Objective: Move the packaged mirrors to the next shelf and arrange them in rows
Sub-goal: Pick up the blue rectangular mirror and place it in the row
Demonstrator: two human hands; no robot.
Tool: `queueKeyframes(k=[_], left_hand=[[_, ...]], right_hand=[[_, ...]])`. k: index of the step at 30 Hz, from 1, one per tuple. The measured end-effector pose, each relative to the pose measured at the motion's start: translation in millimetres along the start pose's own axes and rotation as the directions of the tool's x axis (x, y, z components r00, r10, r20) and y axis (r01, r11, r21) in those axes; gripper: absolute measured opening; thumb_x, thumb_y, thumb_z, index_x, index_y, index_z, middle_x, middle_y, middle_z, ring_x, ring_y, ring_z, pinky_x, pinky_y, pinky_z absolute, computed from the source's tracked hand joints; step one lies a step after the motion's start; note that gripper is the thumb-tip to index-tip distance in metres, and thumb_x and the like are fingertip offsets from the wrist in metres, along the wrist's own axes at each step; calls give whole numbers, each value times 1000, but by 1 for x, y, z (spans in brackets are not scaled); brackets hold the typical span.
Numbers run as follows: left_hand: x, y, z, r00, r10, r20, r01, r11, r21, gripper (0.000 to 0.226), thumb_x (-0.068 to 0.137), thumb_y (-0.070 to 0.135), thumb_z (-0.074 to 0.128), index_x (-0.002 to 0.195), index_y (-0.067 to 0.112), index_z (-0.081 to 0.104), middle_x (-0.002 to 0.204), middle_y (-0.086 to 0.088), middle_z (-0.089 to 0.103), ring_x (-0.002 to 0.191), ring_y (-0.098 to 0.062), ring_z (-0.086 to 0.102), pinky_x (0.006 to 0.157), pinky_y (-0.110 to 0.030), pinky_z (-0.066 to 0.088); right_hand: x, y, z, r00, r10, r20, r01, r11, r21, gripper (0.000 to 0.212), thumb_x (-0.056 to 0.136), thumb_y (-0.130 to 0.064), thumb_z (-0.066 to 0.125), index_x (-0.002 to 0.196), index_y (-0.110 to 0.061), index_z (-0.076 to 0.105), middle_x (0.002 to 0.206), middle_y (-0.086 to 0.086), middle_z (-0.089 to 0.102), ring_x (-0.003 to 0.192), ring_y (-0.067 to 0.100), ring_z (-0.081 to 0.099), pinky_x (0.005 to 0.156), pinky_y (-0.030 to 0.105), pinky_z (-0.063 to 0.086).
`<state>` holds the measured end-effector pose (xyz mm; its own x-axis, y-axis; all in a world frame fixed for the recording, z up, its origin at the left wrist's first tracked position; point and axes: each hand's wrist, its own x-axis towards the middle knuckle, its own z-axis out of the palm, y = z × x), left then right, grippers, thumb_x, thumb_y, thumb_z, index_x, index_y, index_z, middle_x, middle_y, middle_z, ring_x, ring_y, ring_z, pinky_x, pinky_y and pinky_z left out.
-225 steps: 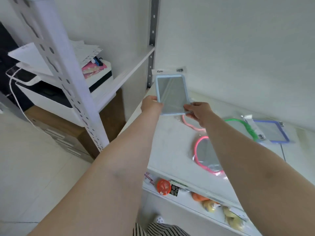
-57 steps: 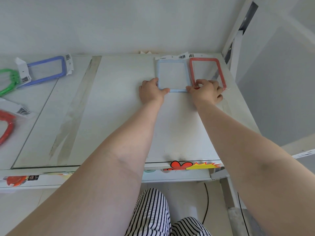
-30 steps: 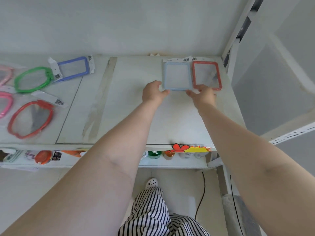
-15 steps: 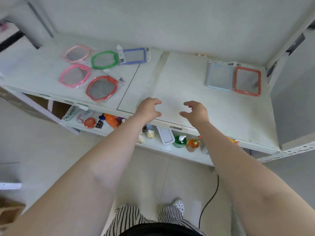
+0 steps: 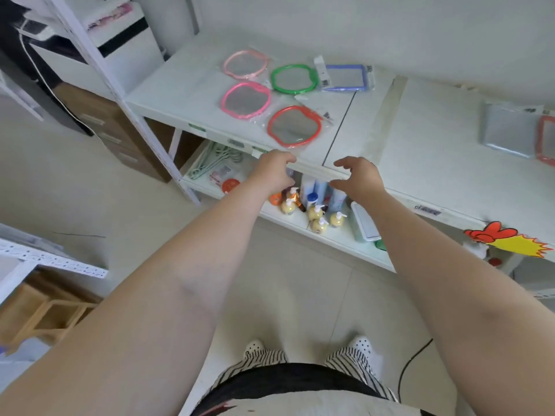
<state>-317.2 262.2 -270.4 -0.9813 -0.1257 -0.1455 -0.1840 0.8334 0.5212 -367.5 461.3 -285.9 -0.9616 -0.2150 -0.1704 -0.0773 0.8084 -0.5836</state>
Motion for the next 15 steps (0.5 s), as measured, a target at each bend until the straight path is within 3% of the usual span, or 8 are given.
queueKeyframes(k=[6,15], left_hand=[[10,-47,-37,1000,8,-2,-8,1000,23,57,76,16,72,130,18,56,135,-7,56,123,-26,55,104,-37,44],[78,-58,-64,999,53,2,-53,997,58,56,78,13,69,132,18,54,134,-8,56,122,-27,53,101,-37,44]], right_hand=[[10,-47,28,999,-40,-7,39,995,-88,49,78,-25,75,125,-24,61,122,7,59,117,26,52,93,38,49],[75,-70,32,998,-62,-12,60,987,-152,51,79,-27,74,127,-25,59,127,6,57,121,26,49,97,37,45]])
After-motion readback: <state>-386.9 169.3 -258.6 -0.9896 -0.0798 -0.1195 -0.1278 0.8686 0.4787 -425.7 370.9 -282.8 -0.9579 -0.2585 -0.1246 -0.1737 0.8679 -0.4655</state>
